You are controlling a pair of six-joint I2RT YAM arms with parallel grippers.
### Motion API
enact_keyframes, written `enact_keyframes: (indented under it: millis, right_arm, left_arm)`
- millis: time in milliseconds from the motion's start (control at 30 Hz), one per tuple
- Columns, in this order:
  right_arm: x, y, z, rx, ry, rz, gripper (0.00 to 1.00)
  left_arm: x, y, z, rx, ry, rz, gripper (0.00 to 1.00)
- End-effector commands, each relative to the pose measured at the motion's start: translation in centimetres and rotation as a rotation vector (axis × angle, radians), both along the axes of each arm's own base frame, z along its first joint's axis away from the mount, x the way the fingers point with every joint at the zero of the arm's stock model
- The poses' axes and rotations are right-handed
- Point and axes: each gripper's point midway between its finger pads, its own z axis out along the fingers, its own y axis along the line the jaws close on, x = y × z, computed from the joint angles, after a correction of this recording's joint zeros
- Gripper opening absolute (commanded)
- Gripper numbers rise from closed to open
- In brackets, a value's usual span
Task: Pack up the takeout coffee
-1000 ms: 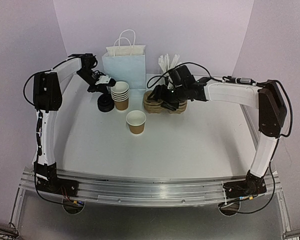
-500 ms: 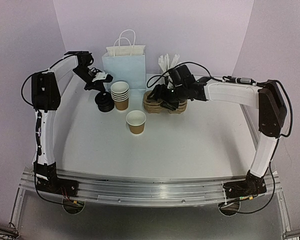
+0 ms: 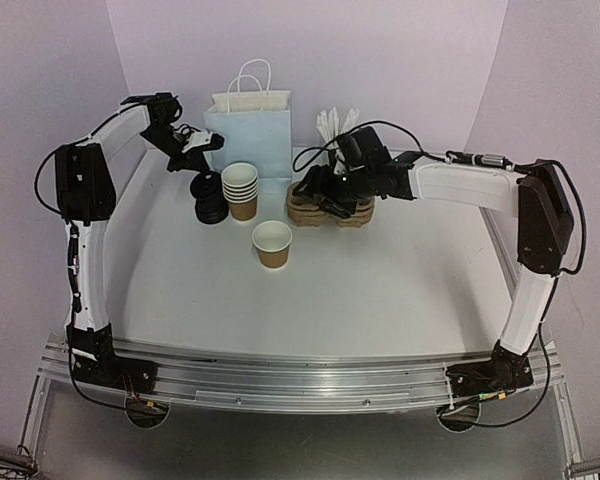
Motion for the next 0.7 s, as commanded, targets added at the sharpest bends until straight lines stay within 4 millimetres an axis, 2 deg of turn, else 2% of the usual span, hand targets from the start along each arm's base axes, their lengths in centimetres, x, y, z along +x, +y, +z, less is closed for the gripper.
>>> enact_keyframes:
  millis: [0, 100, 200, 333, 500, 667]
  right_arm:
    - [0.1, 0.1, 3.2, 0.038, -0.054, -0.012, 0.73]
    - [0.1, 0.2, 3.5, 0.048, -0.055, -0.011, 0.73]
    - [0.1, 0.5, 4.2, 0.067, -0.055, -0.004, 0.73]
    - [0.0, 0.5, 5.0, 0.083, -0.055, -0.015, 0.72]
    - [-0.2, 0.3, 5.1, 0.100, -0.026, -0.051, 0.68]
    - [-0.8, 1.2, 6.2, 0.120, -0.037, -0.037, 0.65]
  left_arm:
    - [-1.4, 1.5, 2.9, 0.024, -0.008, 0.006, 0.00]
    - [-2.4, 2.3, 3.7, 0.048, 0.013, 0.024, 0.00]
    - [-3.2, 2.4, 5.5, 0.032, 0.048, 0.107, 0.00]
    - [-5.5, 2.4, 7.9, 0.025, 0.092, 0.206, 0.00]
    - [-10.0, 0.9, 10.0, 0.040, 0.168, 0.309, 0.00]
    - [-15.3, -2.2, 10.9, 0.047, 0.248, 0.319, 0.00]
